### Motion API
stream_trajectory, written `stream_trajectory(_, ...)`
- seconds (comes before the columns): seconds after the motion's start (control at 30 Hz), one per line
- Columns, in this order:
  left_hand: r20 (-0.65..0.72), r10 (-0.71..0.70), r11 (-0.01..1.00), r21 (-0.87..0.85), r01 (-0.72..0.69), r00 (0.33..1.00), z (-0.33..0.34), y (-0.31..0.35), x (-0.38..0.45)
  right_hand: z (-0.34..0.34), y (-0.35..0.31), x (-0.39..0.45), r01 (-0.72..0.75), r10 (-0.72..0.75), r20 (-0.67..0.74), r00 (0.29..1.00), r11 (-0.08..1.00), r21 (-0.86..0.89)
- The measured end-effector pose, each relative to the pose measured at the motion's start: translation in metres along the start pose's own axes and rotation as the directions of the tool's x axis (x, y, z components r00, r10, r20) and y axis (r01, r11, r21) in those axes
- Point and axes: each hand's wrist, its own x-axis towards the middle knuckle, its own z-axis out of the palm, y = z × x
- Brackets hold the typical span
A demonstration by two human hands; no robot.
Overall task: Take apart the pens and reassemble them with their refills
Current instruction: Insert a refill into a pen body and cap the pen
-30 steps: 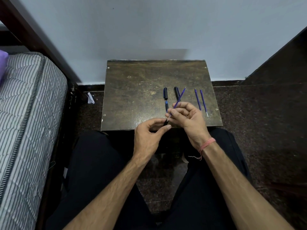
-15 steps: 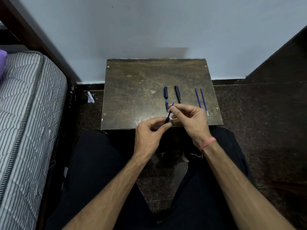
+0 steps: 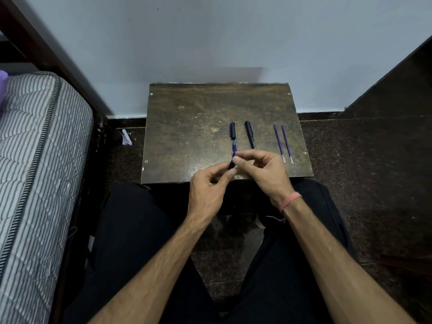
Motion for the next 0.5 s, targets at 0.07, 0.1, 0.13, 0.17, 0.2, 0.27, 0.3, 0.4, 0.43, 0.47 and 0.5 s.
stream_trajectory(0.07,-0.027,-0.004,1.000,-0.007,0.003,1.000,-0.001,-0.001,0.002,0.002,-0.002,0.000,0.026,-0.027,-0.029,0.999,0.999,-0.037)
stream_trajectory(0.1,-0.048,-0.014,1.000,-0.008,0.014,0.999,-0.001,-0.002,0.002,0.003,-0.004,0.000,0.053,-0.060,-0.061,0.996,0.993,-0.104)
stream_trajectory(0.13,-0.073,-0.027,1.000,-0.006,0.027,0.997,-0.001,-0.003,0.003,0.003,-0.004,0.000,0.095,-0.120,-0.093,0.988,0.967,-0.237)
stream_trajectory(0.17,-0.095,-0.043,0.999,-0.008,0.043,0.995,-0.001,-0.004,0.004,0.003,-0.003,0.000,0.145,-0.211,-0.107,0.972,0.889,-0.435)
stream_trajectory(0.2,-0.108,-0.058,0.998,-0.013,0.057,0.992,-0.001,-0.005,0.005,0.004,-0.003,0.000,0.178,-0.307,-0.094,0.947,0.744,-0.644)
stream_trajectory(0.27,-0.119,-0.076,0.997,-0.014,0.075,0.990,-0.001,-0.007,0.005,0.010,-0.005,0.001,0.185,-0.431,-0.037,0.902,0.460,-0.868)
stream_trajectory(0.3,-0.123,-0.077,0.997,-0.008,0.076,0.989,-0.001,-0.008,0.006,0.014,-0.007,0.002,0.177,-0.452,-0.024,0.892,0.397,-0.901)
stream_trajectory(0.4,-0.128,-0.063,0.998,0.023,0.067,0.990,-0.003,-0.010,0.005,0.022,-0.011,0.004,0.208,-0.467,0.033,0.884,0.328,-0.921)
stream_trajectory(0.43,-0.126,-0.061,0.998,0.023,0.065,0.990,-0.004,-0.010,0.005,0.023,-0.011,0.004,0.220,-0.462,0.059,0.885,0.304,-0.927)
stream_trajectory(0.47,-0.124,-0.062,0.998,0.020,0.065,0.990,-0.005,-0.010,0.005,0.024,-0.011,0.003,0.229,-0.456,0.079,0.887,0.284,-0.931)
stream_trajectory(0.5,-0.125,-0.063,0.998,0.019,0.066,0.990,-0.006,-0.010,0.005,0.025,-0.010,0.002,0.235,-0.450,0.092,0.888,0.272,-0.933)
